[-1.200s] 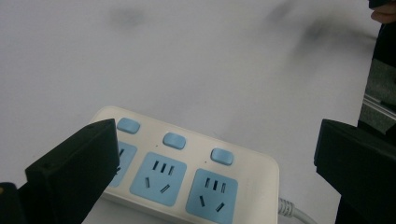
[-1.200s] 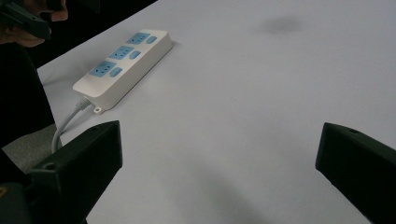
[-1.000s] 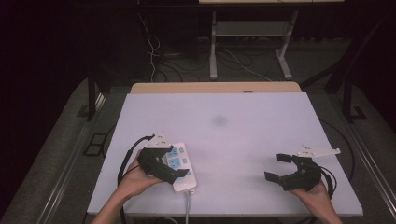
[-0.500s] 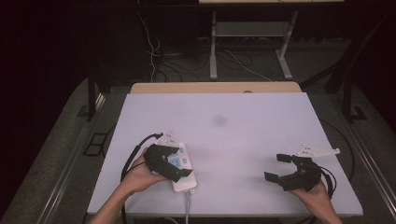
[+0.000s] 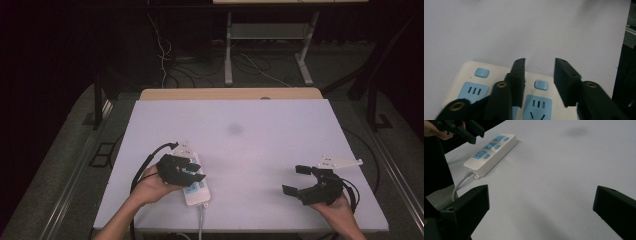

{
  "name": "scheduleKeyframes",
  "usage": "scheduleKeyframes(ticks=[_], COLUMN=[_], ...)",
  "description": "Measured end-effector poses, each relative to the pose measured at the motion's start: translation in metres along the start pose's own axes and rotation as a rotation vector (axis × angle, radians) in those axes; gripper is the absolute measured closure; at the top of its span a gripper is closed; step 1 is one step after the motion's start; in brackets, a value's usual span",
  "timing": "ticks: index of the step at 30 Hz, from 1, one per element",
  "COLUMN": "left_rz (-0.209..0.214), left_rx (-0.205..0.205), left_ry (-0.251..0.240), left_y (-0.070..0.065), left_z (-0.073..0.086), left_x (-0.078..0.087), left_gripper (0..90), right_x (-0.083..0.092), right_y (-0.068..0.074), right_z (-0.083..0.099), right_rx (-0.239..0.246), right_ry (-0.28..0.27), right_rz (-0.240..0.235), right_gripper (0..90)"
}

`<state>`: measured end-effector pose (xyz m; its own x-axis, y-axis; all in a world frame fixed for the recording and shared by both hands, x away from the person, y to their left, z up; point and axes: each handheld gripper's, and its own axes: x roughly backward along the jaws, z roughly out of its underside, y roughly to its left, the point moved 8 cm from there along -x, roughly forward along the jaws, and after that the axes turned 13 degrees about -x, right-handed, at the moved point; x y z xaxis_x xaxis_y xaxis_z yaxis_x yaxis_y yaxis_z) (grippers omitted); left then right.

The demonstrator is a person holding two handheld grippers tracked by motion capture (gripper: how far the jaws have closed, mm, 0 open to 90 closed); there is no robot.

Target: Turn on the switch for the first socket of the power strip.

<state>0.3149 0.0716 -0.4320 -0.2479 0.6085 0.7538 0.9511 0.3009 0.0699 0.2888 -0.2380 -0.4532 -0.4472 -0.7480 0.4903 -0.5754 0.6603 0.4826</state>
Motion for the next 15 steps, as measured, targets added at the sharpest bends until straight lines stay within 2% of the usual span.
scheduleKeyframes(ticks=[6,15], left_rz=[0.013,0.052], left_rx=[0.007,-0.015], left_ry=[0.027,0.078], left_y=[0.003,0.001], left_z=[0.002,0.006], left_x=[-0.006,-0.016], left_gripper=[88.1,89.2], right_x=[-0.001,-0.001], right_y=[0.000,0.000], right_z=[0.001,0.001], right_rx=[0.003,0.005], right_ry=[0.006,0.008], right_rz=[0.001,-0.001], right_gripper=[0.2,0.2])
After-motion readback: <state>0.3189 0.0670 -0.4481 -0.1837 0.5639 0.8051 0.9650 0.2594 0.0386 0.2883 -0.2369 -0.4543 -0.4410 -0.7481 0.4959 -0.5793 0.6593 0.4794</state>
